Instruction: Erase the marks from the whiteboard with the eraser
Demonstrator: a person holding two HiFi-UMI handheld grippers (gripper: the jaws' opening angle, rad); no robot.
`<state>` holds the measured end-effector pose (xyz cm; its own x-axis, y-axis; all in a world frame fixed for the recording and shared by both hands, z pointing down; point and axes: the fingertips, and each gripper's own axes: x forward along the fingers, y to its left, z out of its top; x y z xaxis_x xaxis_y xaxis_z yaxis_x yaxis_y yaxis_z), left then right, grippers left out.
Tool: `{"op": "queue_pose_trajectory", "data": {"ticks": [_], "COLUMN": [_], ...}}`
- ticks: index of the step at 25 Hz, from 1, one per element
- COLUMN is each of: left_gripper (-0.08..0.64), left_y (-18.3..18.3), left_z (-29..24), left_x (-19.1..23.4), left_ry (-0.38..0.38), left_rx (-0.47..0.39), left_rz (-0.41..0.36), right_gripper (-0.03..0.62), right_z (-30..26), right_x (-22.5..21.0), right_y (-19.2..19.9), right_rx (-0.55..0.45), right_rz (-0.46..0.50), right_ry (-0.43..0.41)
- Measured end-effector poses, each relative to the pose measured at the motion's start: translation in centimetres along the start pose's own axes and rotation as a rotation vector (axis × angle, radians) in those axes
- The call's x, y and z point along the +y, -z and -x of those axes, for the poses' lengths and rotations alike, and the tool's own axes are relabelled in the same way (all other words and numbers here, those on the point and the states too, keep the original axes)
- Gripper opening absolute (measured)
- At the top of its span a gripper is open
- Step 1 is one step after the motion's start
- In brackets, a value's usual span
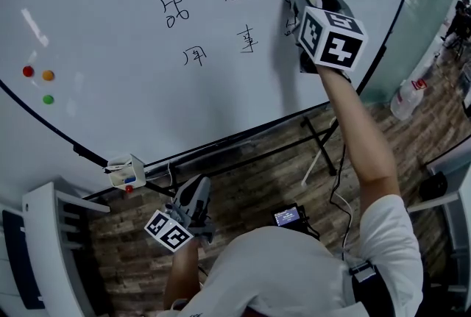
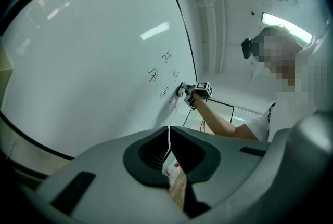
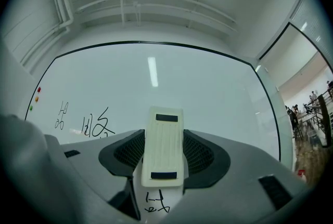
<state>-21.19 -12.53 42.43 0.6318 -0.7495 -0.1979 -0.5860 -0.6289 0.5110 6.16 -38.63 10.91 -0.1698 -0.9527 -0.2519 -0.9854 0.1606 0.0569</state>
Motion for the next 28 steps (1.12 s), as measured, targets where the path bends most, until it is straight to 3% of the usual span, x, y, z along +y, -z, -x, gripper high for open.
{"op": "queue_pose_trajectory", "data": {"ticks": [28], "left_gripper": [0.008], "left_y": [-0.5], "left_z": [1.0], "left_x": [0.8], "left_ry": [0.012], "left_rx": [-0.016], "left_rz": [0.016], "right_gripper": [0.245], "right_z": [0.4], "right_x": [5.4], "right_y": [-0.4], "right_rx": [-0.017], "right_rz": [-0.048], "right_ry": [-0.003]}}
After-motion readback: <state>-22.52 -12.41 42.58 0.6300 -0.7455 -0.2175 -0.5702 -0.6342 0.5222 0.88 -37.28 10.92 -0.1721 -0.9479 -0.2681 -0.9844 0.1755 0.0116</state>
